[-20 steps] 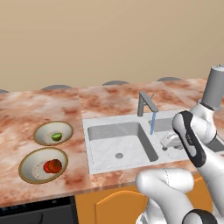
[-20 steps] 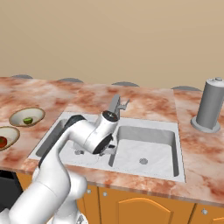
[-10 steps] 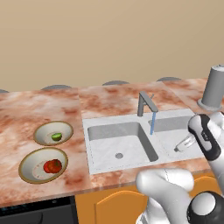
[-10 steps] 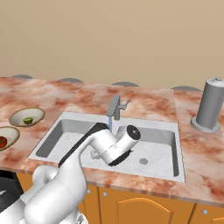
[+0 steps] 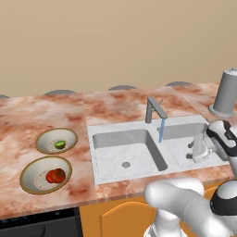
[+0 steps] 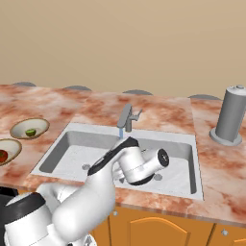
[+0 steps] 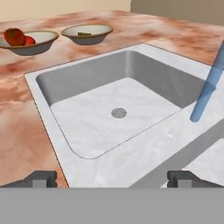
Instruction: Pick the tomatos from the sink and place them in one bowl. Place the kiwi in the other bowl. Then turn off the sink faucet.
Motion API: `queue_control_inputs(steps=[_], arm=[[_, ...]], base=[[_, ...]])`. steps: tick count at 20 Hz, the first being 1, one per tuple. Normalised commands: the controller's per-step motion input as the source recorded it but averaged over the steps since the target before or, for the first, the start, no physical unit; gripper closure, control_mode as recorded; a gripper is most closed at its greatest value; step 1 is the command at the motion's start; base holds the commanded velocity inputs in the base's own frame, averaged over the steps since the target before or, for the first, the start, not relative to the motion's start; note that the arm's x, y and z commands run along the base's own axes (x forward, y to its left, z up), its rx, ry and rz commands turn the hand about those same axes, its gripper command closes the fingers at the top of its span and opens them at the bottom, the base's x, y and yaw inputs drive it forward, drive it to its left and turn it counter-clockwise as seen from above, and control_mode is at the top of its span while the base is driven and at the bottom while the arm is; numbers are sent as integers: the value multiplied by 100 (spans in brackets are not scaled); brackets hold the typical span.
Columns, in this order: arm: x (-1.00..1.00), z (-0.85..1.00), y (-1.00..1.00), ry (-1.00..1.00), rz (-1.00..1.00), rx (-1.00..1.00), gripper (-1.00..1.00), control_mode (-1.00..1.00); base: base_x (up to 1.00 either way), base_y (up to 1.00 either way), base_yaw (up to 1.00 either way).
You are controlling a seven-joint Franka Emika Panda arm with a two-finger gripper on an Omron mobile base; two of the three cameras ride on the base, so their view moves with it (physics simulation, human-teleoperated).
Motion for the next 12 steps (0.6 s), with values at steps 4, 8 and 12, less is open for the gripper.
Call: queue_control_inputs(steps=[4,8,12], arm=[[65,5,-17,-18,30,7,-100,-100],[58,7,-26,-16,27,6,-100,-100],[49,7,-32,-14,21,5,-100,-100]], base=[[0,0,0],[0,0,0],[0,0,0]])
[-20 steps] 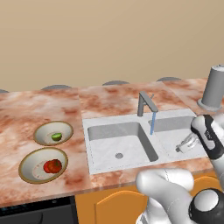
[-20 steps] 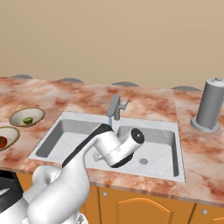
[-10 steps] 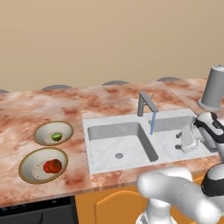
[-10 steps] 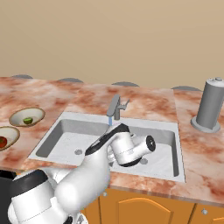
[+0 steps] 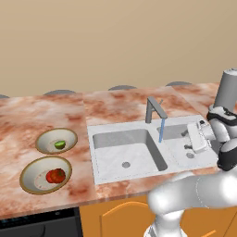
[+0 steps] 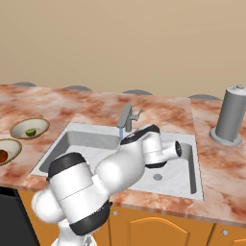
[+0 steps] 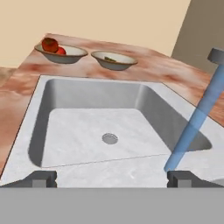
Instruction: Pick the tomatos from the sink and place them in one bowl. Place the kiwi in the other bowl. Then turn off the sink faucet.
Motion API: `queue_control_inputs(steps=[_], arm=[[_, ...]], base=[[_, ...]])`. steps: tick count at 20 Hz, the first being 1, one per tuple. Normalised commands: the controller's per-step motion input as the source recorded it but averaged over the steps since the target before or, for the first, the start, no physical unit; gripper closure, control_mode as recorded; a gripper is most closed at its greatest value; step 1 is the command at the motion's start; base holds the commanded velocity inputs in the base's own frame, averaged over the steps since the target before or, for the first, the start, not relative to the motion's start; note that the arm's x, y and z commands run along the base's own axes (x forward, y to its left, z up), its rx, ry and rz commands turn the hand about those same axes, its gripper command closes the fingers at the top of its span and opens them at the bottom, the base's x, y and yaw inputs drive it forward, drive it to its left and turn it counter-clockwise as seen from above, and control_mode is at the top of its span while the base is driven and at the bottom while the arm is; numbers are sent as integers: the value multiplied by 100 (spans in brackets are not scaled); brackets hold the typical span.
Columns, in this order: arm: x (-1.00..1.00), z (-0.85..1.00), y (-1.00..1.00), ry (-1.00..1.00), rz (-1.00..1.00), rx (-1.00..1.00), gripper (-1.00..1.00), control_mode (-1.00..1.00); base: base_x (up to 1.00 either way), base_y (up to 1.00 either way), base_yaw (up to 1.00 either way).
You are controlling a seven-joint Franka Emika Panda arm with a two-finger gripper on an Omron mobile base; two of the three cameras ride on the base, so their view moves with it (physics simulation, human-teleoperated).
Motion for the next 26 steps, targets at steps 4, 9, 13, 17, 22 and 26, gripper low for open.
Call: queue_control_inputs(steps=[4,9,13,17,22,26], arm=[[44,5,-25,-14,18,5,-100,-100],[12,0,-6,-3,5,1,-100,-100],[46,0,-1,-6,0,2,-100,-100],[47,0,2,-5,0,0,-100,-100],[40,-7,1,-3,0,0,-100,-100],[41,0,0,-2,0,0,-100,-100]], base=[[0,0,0],[0,0,0],[0,0,0],[0,0,0],[0,0,0],[0,0,0]])
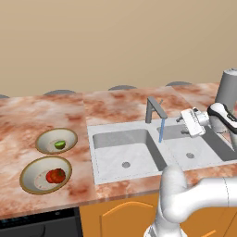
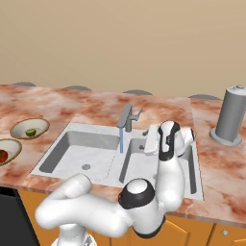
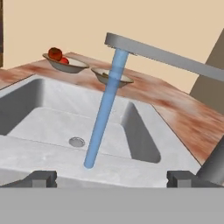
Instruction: Pick the tomatos from the sink and place them in one bowl. Place the kiwi in the other bowl. Then turn off the sink faucet.
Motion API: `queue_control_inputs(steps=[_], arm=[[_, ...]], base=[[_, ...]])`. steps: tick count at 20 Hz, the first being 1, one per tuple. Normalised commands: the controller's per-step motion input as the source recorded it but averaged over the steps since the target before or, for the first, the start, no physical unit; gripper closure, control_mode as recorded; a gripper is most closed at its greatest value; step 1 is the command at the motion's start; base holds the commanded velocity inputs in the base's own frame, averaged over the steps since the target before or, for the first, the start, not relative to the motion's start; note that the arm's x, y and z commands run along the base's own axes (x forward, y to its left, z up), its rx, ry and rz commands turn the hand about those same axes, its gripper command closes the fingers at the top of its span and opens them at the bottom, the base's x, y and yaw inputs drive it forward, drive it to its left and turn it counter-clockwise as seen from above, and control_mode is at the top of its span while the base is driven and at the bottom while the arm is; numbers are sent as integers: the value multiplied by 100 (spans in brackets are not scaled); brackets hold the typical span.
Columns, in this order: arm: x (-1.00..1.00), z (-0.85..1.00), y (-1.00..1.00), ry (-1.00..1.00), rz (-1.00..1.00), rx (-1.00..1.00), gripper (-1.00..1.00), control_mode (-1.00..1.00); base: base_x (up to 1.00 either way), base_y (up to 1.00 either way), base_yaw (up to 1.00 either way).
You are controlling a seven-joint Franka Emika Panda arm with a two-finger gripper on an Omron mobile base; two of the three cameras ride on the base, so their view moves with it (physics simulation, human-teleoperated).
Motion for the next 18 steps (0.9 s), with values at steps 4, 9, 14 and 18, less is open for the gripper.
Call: queue_control_inputs(steps=[4,9,14,18], arm=[[44,0,0,-2,0,0,-100,-100],[40,0,0,0,-1,2,-100,-100],[47,-2,0,2,-4,9,-100,-100],[55,-4,0,9,-4,8,-100,-100]], base=[[0,0,0],[0,0,0],[0,0,0],[0,0,0]])
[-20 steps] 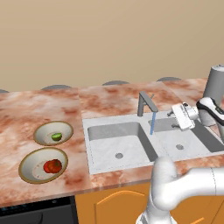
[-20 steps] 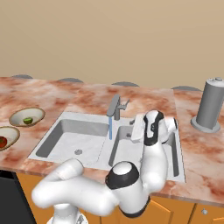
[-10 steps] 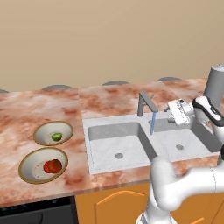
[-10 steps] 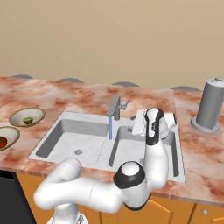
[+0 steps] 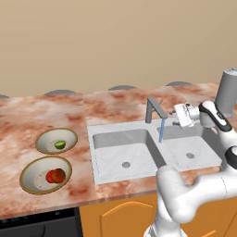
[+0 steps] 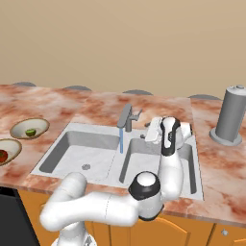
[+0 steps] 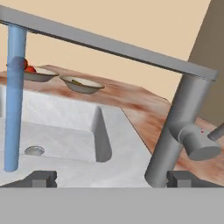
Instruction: Pick the tomatos from the sink and place them in one bowl. Place the kiwi in the other bowl. Then turn off the sink faucet.
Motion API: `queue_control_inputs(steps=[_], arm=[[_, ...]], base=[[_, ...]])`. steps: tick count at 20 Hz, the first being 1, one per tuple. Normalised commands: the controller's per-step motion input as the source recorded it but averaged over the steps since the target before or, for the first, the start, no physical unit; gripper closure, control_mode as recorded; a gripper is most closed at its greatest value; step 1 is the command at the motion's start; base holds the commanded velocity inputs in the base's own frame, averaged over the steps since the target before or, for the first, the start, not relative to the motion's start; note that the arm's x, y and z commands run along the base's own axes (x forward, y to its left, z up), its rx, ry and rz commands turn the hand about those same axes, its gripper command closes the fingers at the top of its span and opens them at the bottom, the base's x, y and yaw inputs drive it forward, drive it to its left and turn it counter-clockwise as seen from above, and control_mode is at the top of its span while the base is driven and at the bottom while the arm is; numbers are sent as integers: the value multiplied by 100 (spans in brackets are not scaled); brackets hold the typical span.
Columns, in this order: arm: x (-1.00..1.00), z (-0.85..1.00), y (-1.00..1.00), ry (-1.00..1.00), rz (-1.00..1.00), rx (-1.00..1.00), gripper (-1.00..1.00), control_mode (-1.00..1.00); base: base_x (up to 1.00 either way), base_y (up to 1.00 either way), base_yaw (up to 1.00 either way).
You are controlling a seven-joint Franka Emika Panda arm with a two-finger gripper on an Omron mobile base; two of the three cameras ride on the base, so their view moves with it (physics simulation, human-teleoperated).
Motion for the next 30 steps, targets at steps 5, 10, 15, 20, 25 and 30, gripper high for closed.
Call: queue_control_inputs(steps=[5,10,15,20,25,30], arm=[[60,-10,-3,13,-3,13,-100,-100],[50,-16,-22,11,0,17,-100,-100],[45,-4,-15,4,0,10,-100,-100],[34,0,1,-2,0,2,-100,-100],[28,0,7,-6,1,0,-100,-100],[29,1,13,-5,6,0,-100,-100]], base=[[0,0,0],[0,0,0],[0,0,0],[0,0,0],[0,0,0],[0,0,0]])
